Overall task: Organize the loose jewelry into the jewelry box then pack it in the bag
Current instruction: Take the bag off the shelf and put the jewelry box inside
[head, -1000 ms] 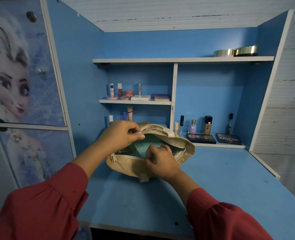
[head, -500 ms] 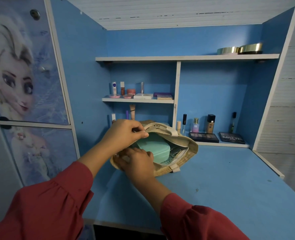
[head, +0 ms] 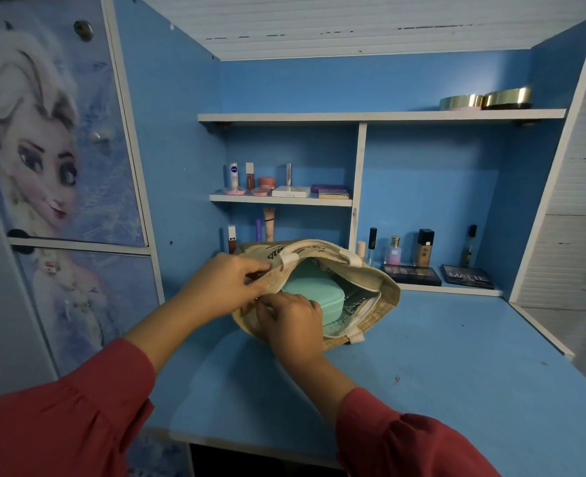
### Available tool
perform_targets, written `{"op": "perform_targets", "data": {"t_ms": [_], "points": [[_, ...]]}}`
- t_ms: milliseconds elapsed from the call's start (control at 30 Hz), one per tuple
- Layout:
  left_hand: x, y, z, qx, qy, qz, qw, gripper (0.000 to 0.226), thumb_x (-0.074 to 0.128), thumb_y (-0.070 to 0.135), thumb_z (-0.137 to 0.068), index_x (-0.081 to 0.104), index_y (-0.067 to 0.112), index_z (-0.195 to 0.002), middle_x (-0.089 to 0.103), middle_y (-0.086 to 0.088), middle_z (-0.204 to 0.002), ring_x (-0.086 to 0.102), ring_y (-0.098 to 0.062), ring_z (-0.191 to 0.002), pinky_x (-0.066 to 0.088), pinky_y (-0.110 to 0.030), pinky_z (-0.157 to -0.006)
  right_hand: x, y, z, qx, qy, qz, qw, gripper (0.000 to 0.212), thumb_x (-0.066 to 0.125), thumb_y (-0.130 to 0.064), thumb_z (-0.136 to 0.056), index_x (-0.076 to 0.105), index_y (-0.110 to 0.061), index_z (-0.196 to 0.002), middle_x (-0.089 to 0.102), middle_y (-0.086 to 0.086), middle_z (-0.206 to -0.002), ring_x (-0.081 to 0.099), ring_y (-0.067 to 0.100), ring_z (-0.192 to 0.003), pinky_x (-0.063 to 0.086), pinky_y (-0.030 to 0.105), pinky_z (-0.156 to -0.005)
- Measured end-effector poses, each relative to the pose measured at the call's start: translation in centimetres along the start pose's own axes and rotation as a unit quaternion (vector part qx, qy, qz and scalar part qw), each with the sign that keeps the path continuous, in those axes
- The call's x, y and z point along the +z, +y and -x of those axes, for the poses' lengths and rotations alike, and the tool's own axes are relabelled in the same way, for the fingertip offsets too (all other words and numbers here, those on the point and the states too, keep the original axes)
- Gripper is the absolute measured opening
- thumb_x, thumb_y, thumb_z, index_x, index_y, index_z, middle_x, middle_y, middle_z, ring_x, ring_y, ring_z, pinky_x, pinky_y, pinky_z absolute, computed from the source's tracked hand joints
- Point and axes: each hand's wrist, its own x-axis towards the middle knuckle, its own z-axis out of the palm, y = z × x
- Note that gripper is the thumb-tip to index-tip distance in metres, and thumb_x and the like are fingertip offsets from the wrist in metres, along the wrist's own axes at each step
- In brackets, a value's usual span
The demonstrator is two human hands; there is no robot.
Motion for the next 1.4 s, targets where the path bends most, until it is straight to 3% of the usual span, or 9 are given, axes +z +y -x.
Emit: {"op": "perform_targets", "data": {"t_ms": [133, 300, 500, 633, 800, 933, 1067, 1233, 1400], "points": [[-0.1, -1.6, 0.9, -0.017, -0.042, -0.046, 0.998, 0.040, 0.068, 0.027, -0.081, 0.066, 0.029, -0.121, 0.071, 0.000, -0.110, 0.065, -0.015, -0.095, 0.052, -0.030, -0.079, 0.0, -0.3, 0.0, 0.002, 0.004, -0.006, 1.000, 0.032, 0.044, -0.043, -0.084, 0.073, -0.029, -0.079, 0.069, -0.008, -0.080, 0.061, 0.022, -0.079, 0.042, 0.039, -0.072], [0.3, -1.7, 1.2, -0.004, -0.040, -0.125, 0.991, 0.025, 0.058, 0.023, -0.086, 0.073, 0.030, -0.106, 0.072, -0.002, -0.087, 0.063, -0.018, -0.077, 0.048, -0.030, -0.065, 0.3, -0.6, 0.1, 0.002, 0.015, 0.026, 1.000, 0.036, 0.041, -0.047, -0.083, 0.074, -0.032, -0.080, 0.066, -0.009, -0.081, 0.058, 0.020, -0.080, 0.039, 0.038, -0.070], [0.2, -1.6, 0.4, 0.002, -0.034, -0.171, 0.985, 0.018, 0.055, 0.020, -0.089, 0.072, 0.023, -0.093, 0.064, -0.003, -0.074, 0.060, -0.021, -0.071, 0.042, -0.027, -0.058, -0.1, -0.3, -0.3, 0.007, 0.017, 0.013, 1.000, 0.041, 0.037, -0.049, -0.084, 0.074, -0.031, -0.086, 0.066, -0.008, -0.088, 0.055, 0.019, -0.088, 0.033, 0.037, -0.075], [0.3, -1.5, 0.1, 0.002, -0.031, -0.187, 0.982, 0.017, 0.053, 0.014, -0.087, 0.069, 0.016, -0.085, 0.045, 0.004, -0.059, 0.058, -0.023, -0.066, 0.037, -0.027, -0.054, -0.4, 0.3, -0.7, 0.022, 0.011, -0.004, 1.000, 0.023, 0.054, -0.041, -0.087, 0.074, -0.028, -0.087, 0.068, -0.007, -0.089, 0.055, 0.019, -0.092, 0.028, 0.034, -0.076], [0.5, -1.1, 0.0, 0.000, -0.051, -0.169, 0.984, 0.016, 0.059, 0.017, -0.085, 0.055, 0.027, -0.073, 0.054, 0.002, -0.069, 0.057, -0.019, -0.068, 0.039, -0.028, -0.054, -0.6, -0.2, -0.9, 0.033, -0.059, -0.035, 0.997, 0.021, 0.053, -0.035, -0.094, 0.070, -0.023, -0.097, 0.068, -0.004, -0.101, 0.053, 0.017, -0.102, 0.027, 0.032, -0.084], [1.0, -1.0, 0.1, 0.007, -0.049, -0.193, 0.980, 0.012, 0.058, 0.011, -0.082, 0.056, 0.023, -0.080, 0.061, -0.003, -0.083, 0.058, -0.021, -0.075, 0.046, -0.032, -0.062, -0.7, -0.8, -1.2, 0.030, -0.097, -0.015, 0.995, 0.024, 0.047, -0.030, -0.096, 0.067, -0.017, -0.101, 0.065, 0.001, -0.107, 0.049, 0.020, -0.107, 0.028, 0.034, -0.088], [0.9, -0.7, -0.1, 0.010, -0.057, -0.214, 0.975, 0.013, 0.057, 0.008, -0.082, 0.055, 0.021, -0.079, 0.054, -0.001, -0.076, 0.056, -0.022, -0.074, 0.044, -0.032, -0.059, -0.8, -1.0, -1.0, 0.015, -0.068, 0.008, 0.998, 0.023, 0.051, -0.032, -0.093, 0.068, -0.018, -0.096, 0.066, 0.000, -0.103, 0.050, 0.022, -0.103, 0.028, 0.036, -0.083], [0.9, -0.8, -0.3, 0.017, -0.063, -0.227, 0.972, 0.010, 0.058, 0.009, -0.083, 0.061, 0.019, -0.086, 0.055, -0.001, -0.076, 0.056, -0.021, -0.072, 0.045, -0.032, -0.057, -0.1, -1.0, -0.2, 0.018, 0.020, 0.045, 0.999, 0.023, 0.053, -0.037, -0.081, 0.066, -0.022, -0.070, 0.065, -0.005, -0.075, 0.056, 0.023, -0.078, 0.029, 0.033, -0.067], [0.9, -0.4, -0.3, 0.007, -0.074, -0.215, 0.974, 0.014, 0.061, 0.006, -0.076, 0.055, 0.018, -0.078, 0.055, -0.001, -0.074, 0.056, -0.020, -0.070, 0.046, -0.033, -0.057, -0.1, -0.2, 0.4, 0.030, 0.036, 0.051, 0.998, 0.024, 0.050, -0.041, -0.082, 0.066, -0.024, -0.073, 0.063, -0.008, -0.078, 0.055, 0.019, -0.081, 0.031, 0.032, -0.067]]}}
